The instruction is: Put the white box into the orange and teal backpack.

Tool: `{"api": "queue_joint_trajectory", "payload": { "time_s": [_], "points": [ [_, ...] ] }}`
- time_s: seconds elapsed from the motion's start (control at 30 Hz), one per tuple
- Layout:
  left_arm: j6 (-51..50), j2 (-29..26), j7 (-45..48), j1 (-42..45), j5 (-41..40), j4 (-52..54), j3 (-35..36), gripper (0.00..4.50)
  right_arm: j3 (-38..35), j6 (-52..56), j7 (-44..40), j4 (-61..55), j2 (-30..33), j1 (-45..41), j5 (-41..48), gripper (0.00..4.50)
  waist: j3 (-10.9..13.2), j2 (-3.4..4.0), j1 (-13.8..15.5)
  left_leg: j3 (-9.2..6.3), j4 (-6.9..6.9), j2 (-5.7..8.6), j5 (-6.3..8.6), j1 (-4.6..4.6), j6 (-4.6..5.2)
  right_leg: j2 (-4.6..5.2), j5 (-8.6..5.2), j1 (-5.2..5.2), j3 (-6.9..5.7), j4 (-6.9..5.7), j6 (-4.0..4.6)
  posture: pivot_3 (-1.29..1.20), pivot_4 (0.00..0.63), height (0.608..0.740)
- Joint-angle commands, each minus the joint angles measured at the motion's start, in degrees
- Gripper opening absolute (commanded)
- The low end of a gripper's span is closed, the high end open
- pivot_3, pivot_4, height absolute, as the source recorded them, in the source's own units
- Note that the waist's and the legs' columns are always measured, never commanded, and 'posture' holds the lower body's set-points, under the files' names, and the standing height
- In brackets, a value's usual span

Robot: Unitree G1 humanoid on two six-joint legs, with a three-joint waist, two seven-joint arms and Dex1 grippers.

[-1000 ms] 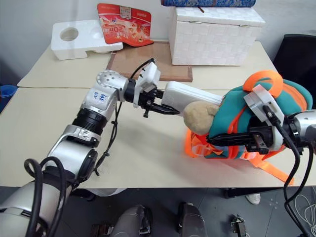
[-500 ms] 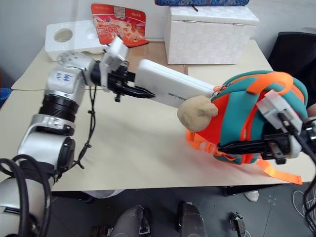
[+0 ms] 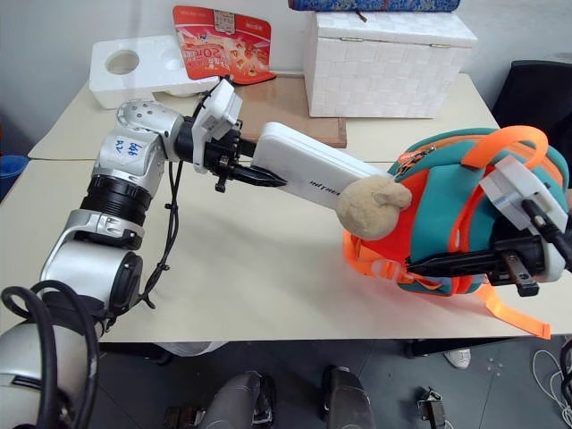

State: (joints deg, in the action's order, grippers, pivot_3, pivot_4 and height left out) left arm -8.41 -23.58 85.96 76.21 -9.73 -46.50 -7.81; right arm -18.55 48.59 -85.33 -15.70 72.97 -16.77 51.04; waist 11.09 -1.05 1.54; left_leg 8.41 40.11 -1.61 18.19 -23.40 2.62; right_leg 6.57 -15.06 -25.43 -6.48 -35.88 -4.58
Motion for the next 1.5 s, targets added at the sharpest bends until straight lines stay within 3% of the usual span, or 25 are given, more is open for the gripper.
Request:
{"api": "queue_joint_trajectory", "payload": {
  "time_s": [0.03, 0.23, 0.37, 0.63, 0.8, 1.03, 1.07, 1.3, 1.33, 1.5],
  "points": [
    [2.3, 1.7, 2.4, 5.0, -1.0, -1.3, 0.9, 1.44, -0.2, -1.6, -0.5, -1.8, -0.3, 0.5, -0.3, 0.05, 0.0, 0.00, 0.0, 0.00, 0.00, 0.02, 0.01, 0.00, 0.01, 0.01, 0.00, 0.00, 0.00, 0.01, -0.01, 0.00, 0.150, 0.740],
    [-0.5, 2.5, 3.4, 10.8, -3.2, -6.8, 3.7, 1.44, 0.2, -2.0, 0.4, -2.7, -1.2, 1.1, -0.1, 0.05, 0.0, 0.00, -0.2, 0.02, 0.00, 0.00, 0.02, 0.01, 0.03, -0.02, 0.03, 0.00, 0.02, 0.02, -0.06, 0.00, 0.150, 0.740],
    [-1.2, 3.8, 3.9, 9.2, -3.4, -6.5, 3.3, 1.44, 0.2, -2.1, 1.3, -2.7, -1.8, 1.2, -0.3, 0.05, 0.0, 0.01, -0.3, 0.03, -0.02, -0.01, 0.02, 0.03, 0.03, -0.04, 0.03, -0.01, 0.04, 0.01, -0.06, 0.00, 0.150, 0.740],
    [3.1, 13.1, -2.1, 2.1, -1.0, -7.0, 1.7, 1.44, 0.5, -1.5, 3.2, -4.0, -3.0, -0.2, 1.1, 0.05, 0.0, 0.00, 0.0, 0.02, 0.08, 0.02, 0.02, -0.01, 0.03, 0.01, 0.04, 0.00, 0.05, -0.01, -0.07, 0.00, 0.150, 0.740],
    [3.6, 21.6, -5.0, 2.5, -0.4, -8.4, 0.9, 1.44, 1.6, -0.6, 6.4, -6.0, -5.5, -1.3, 1.8, 0.05, 0.0, 0.00, -0.1, 0.01, 0.06, 0.01, 0.02, 0.00, 0.04, 0.00, 0.05, 0.00, 0.05, 0.00, -0.08, 0.00, 0.150, 0.740],
    [11.1, 27.3, -10.0, 3.9, 7.7, -13.7, -4.4, 1.44, 1.7, 0.1, 11.5, -7.1, -8.3, -1.7, 2.5, 0.05, 0.0, 0.01, -0.2, 0.03, 0.04, -0.02, 0.03, 0.04, 0.03, -0.01, 0.05, 0.00, 0.07, 0.01, -0.08, 0.00, 0.150, 0.740],
    [11.6, 26.8, -10.4, 4.0, 8.4, -13.9, -4.5, 2.14, 1.8, 0.1, 11.9, -7.1, -8.6, -1.7, 2.3, 0.00, 0.0, 0.01, -0.2, 0.03, 0.04, -0.01, 0.03, 0.04, 0.04, 0.00, 0.05, 0.00, 0.08, 0.01, -0.08, 0.00, 0.150, 0.740],
    [8.6, 16.0, -3.9, 3.3, 5.9, -8.7, -1.3, 4.27, 1.8, -0.3, 12.7, -6.6, -9.0, -0.8, 2.2, 0.00, 0.0, 0.03, -0.8, 0.04, -0.02, -0.08, 0.03, 0.09, 0.02, -0.01, 0.03, 0.00, 0.11, -0.01, -0.05, 0.00, 0.150, 0.740],
    [6.9, 14.0, -2.5, 3.1, 4.8, -7.0, -0.4, 4.48, 2.0, -0.5, 12.8, -6.4, -9.1, -0.8, 2.0, 0.00, 0.0, 0.03, -0.9, 0.05, -0.03, -0.08, 0.03, 0.10, 0.02, -0.02, 0.03, 0.00, 0.10, -0.01, -0.05, 0.00, 0.150, 0.740],
    [-1.2, 4.8, 3.3, 0.9, 0.7, 1.8, 2.3, 4.48, 2.6, -1.0, 12.8, -5.4, -9.4, -0.8, 1.3, 0.00, 0.0, 0.03, -0.9, 0.05, -0.02, -0.04, 0.02, 0.08, 0.01, -0.04, 0.02, 0.00, 0.10, -0.03, -0.04, 0.00, 0.150, 0.740]
  ]
}}
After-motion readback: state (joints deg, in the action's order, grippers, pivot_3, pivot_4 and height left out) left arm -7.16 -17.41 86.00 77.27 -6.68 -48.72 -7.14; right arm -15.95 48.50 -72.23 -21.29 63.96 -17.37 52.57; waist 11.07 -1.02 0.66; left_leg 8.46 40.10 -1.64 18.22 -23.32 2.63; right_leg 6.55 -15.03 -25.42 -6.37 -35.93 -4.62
